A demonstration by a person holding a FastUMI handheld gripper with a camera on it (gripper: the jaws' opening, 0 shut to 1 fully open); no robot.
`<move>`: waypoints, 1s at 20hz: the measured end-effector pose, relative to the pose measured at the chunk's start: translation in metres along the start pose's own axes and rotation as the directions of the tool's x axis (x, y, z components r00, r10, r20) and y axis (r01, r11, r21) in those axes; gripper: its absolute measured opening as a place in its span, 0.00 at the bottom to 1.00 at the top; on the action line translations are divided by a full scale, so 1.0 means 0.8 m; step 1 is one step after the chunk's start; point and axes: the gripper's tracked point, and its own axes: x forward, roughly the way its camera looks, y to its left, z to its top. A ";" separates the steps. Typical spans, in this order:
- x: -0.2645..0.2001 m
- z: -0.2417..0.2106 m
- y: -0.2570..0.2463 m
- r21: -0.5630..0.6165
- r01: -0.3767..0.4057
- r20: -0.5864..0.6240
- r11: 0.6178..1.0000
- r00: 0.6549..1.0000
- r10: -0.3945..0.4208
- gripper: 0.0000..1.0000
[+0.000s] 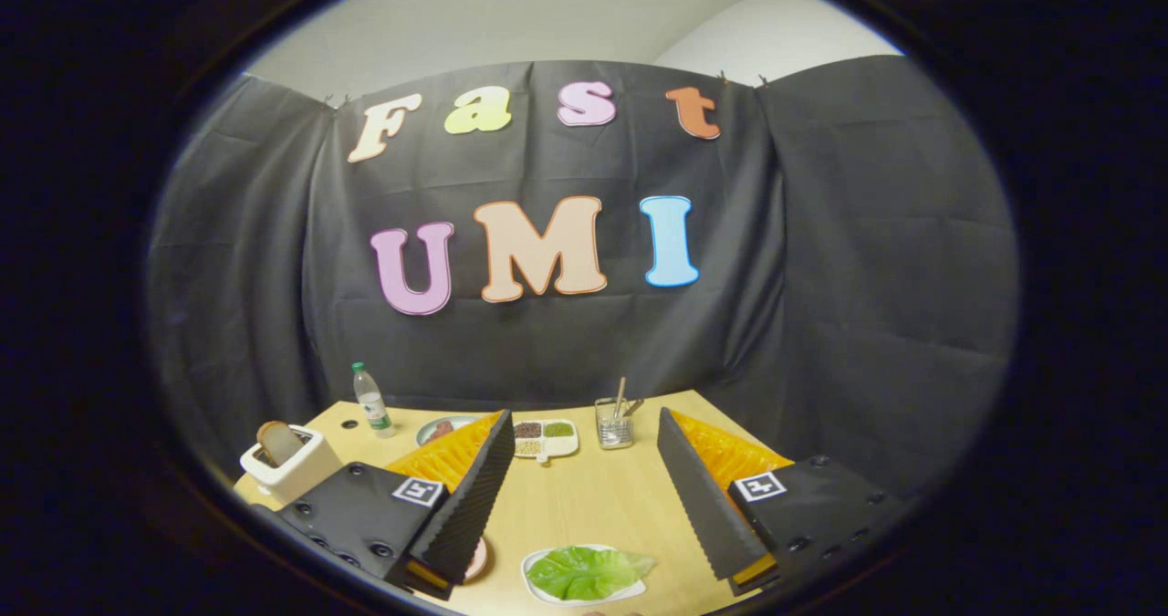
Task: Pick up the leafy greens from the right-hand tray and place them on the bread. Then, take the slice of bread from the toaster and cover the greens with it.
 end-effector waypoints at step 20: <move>0.036 -0.168 -0.047 -0.079 -0.249 -0.470 0.965 0.863 0.184 1.00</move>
